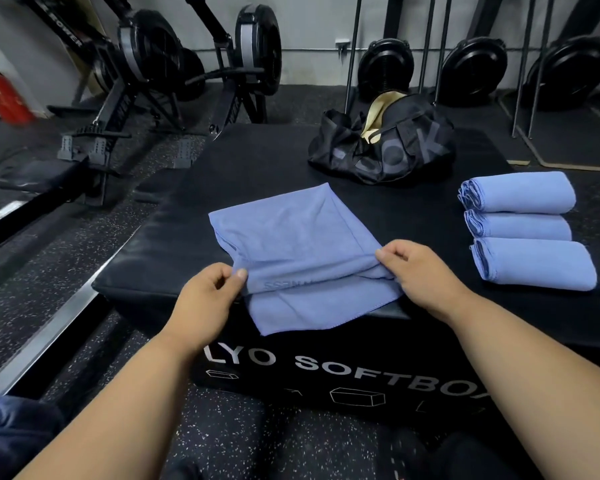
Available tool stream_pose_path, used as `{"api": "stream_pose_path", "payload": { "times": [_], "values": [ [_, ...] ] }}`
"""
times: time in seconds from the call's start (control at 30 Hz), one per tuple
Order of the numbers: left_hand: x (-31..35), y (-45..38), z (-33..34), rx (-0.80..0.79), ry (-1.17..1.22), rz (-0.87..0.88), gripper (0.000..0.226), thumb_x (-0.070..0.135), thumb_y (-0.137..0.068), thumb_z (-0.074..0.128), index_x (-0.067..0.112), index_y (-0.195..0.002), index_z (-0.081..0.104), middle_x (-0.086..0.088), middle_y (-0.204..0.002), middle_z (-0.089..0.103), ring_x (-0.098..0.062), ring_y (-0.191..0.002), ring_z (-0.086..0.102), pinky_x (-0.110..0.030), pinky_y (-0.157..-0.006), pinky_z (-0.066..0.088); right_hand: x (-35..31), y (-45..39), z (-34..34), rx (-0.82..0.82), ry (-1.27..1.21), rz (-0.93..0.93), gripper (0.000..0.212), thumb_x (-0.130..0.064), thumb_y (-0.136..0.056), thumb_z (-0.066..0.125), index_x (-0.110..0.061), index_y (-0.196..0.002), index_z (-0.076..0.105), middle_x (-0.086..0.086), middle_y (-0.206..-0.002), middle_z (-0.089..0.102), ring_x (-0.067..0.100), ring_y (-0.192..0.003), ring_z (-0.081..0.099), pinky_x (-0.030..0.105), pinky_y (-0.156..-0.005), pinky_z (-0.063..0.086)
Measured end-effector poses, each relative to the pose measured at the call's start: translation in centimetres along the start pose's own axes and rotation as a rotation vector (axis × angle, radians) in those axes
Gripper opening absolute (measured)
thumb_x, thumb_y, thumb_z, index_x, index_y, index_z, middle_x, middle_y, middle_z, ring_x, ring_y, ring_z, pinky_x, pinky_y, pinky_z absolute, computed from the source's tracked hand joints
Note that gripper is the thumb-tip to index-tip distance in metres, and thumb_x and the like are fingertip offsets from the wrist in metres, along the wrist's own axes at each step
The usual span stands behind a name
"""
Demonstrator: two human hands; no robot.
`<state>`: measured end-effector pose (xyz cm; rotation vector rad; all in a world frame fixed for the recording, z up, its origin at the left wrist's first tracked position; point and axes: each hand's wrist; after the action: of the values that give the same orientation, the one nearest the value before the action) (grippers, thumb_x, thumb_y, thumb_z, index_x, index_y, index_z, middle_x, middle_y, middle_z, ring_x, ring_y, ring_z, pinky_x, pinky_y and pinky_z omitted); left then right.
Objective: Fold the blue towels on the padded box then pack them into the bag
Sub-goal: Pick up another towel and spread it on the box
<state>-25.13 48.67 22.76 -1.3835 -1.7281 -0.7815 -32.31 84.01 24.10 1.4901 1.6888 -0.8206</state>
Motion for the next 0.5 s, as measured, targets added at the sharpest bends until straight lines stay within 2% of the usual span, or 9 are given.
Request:
{"api": "stream_pose_path", "payload": {
  "times": [0.13,0.23,0.4,0.43,0.5],
  "values": [
    [1.0,-1.3,0.2,-0.01,0.016,-0.065,0.042,0.045,-0.103,0.062,0.007,-0.086,0.06,0.005,-0.07,0.058,-0.007,-0.061,0.051,-0.032,-0.067,0.043,-0.1,-1.3,0.9,0.048,-0.023,0.029,0.025,-0.035,-0.102,0.062,-0.019,-0.084,0.07,0.0,-0.083,0.069,0.008,-0.072,0.054,0.03,-0.071,0.045],
    [1.5,-1.6,0.5,-0.026,0.05,-0.082,0.043,0.045,-0.103,0.062,0.008,-0.082,0.057,0.003,-0.07,0.06,-0.008,-0.059,0.052,-0.03,-0.066,0.042,-0.1,-1.9,1.0,0.091,-0.097,0.03,0.023,-0.037,-0.101,0.064,-0.022,-0.087,0.073,0.0,-0.091,0.073,0.008,-0.079,0.06,0.031,-0.077,0.049],
    [3.0,0.0,1.0,0.003,0.151,0.056,0.033,0.033,-0.106,0.062,0.017,-0.076,0.058,0.017,-0.066,0.054,-0.003,-0.063,0.048,-0.017,-0.063,0.04,-0.2,-2.3,0.2,0.121,-0.22,-0.019,0.022,-0.037,-0.103,0.064,-0.024,-0.087,0.072,-0.004,-0.091,0.072,0.01,-0.082,0.062,0.033,-0.084,0.05],
    [3.1,0.3,1.0,-0.003,0.188,0.077,0.032,0.031,-0.106,0.063,0.021,-0.076,0.059,0.016,-0.07,0.056,-0.004,-0.066,0.049,-0.017,-0.066,0.041,-0.3,-2.2,-0.1,0.106,-0.24,-0.033,0.022,-0.037,-0.103,0.063,-0.024,-0.088,0.072,-0.005,-0.097,0.075,0.014,-0.087,0.066,0.035,-0.088,0.051],
    [3.1,0.5,0.7,-0.058,0.26,0.09,0.029,0.035,-0.104,0.062,0.022,-0.078,0.06,0.007,-0.081,0.061,-0.011,-0.079,0.055,-0.029,-0.08,0.046,-0.7,-2.0,-0.7,0.055,-0.28,-0.061,0.023,-0.036,-0.104,0.061,-0.021,-0.091,0.071,-0.005,-0.106,0.077,0.019,-0.099,0.07,0.039,-0.095,0.051]
  ]
}}
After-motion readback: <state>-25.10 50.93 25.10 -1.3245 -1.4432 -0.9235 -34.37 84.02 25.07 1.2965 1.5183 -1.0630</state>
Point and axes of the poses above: each hand's wrist, its own y-axis away from the middle knuckle, its own z-axis out of the palm, x = y × z
